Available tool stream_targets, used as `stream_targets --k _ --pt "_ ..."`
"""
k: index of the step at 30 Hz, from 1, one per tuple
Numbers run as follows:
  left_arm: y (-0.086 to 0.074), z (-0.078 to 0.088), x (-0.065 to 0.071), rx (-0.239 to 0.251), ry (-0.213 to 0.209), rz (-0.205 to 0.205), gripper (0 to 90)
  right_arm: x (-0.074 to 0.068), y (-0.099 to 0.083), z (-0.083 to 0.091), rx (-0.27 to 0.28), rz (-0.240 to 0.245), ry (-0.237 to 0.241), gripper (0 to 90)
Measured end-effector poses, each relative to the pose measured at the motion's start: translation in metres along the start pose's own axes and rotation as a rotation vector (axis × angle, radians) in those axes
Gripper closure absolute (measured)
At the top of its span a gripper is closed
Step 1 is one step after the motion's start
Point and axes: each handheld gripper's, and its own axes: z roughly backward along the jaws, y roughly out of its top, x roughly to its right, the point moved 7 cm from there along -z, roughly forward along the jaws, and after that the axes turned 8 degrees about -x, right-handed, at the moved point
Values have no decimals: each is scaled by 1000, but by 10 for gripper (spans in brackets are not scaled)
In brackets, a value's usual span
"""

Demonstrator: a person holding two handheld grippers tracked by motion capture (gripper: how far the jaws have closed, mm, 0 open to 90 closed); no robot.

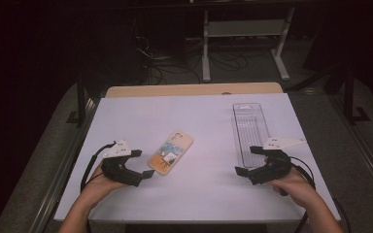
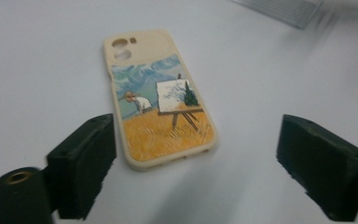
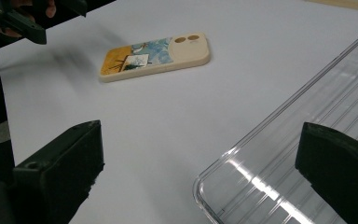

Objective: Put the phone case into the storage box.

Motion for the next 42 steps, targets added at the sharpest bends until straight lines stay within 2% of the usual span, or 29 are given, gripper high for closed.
stream_targets --k 2,11,13,17,21,26,28,29,30,37,42 --pt "-1 -1 -2 3 6 6 2 0 0 0 0 3 0 6" --pt "1 1 -3 5 -5 4 0 1 1 1 5 -1 10 8" --pt "2 3 -3 20 -10 12 0 0 2 1 13 3 17 28" --pt "4 4 -5 10 -6 16 0 1 4 2 24 18 13 34" --pt "9 4 -5 14 1 5 0 2 5 3 25 12 8 30" --pt "15 4 -5 32 -2 11 0 5 7 4 34 1 3 27" --pt "17 4 -5 31 0 15 0 5 7 3 31 3 5 21" --pt "18 4 -6 30 6 2 0 5 6 2 29 0 5 19" --pt "19 4 -6 34 5 13 0 5 6 2 30 -1 5 18" --pt "25 5 -6 30 0 13 0 5 6 0 29 -5 6 10" --pt "32 4 -5 31 -3 0 0 6 5 1 38 -11 9 10"
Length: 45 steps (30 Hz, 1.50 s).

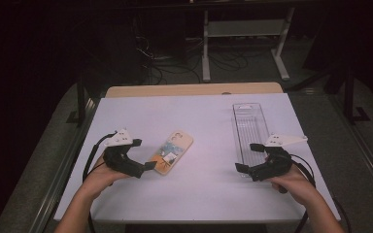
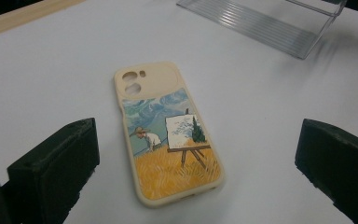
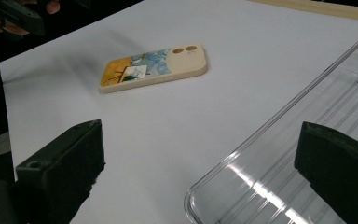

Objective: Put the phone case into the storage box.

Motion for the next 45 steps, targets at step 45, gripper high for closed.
stream_targets --k 45 --pt "54 -24 -8 37 10 1 0 -1 -1 0 0 0 2 10"
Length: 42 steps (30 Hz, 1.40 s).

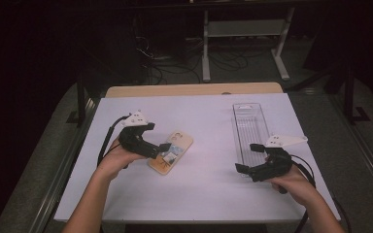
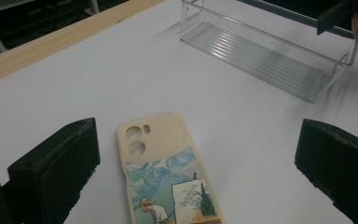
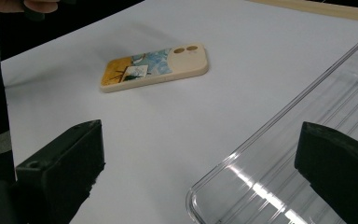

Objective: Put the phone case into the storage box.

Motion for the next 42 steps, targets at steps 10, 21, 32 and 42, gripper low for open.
stream_targets --k 10,21,32,42 --pt "0 -2 -13 -5 97 62 0 0 0 0 -3 -1 -3 9" --pt "0 -10 -15 -30 138 72 0 0 0 0 -1 0 -1 10" --pt "2 -13 -16 -33 159 94 0 0 0 0 -1 -1 -1 10" --pt "0 -18 -15 -39 158 108 0 1 0 0 0 -2 -1 10"
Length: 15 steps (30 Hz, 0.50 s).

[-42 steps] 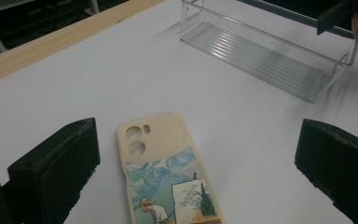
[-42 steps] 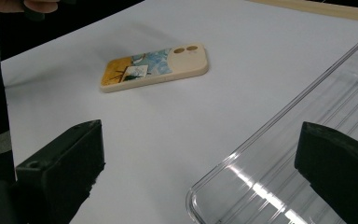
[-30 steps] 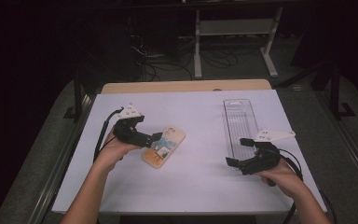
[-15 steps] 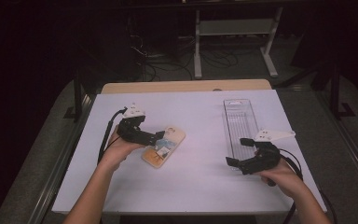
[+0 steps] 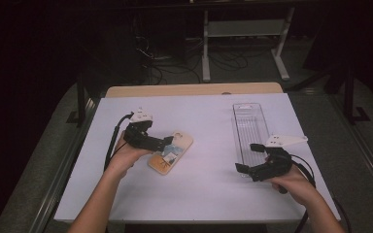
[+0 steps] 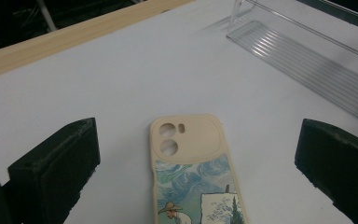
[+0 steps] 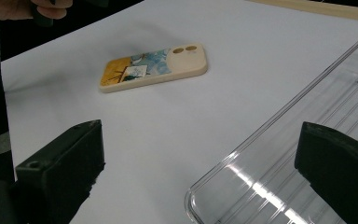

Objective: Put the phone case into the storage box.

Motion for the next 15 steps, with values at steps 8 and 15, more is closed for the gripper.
stream_targets --k 8,15 --pt "-5 -7 4 -30 1 -16 0 0 0 0 -1 1 -2 10" --pt "-10 -13 7 -60 1 -25 0 0 0 0 -1 3 -2 10"
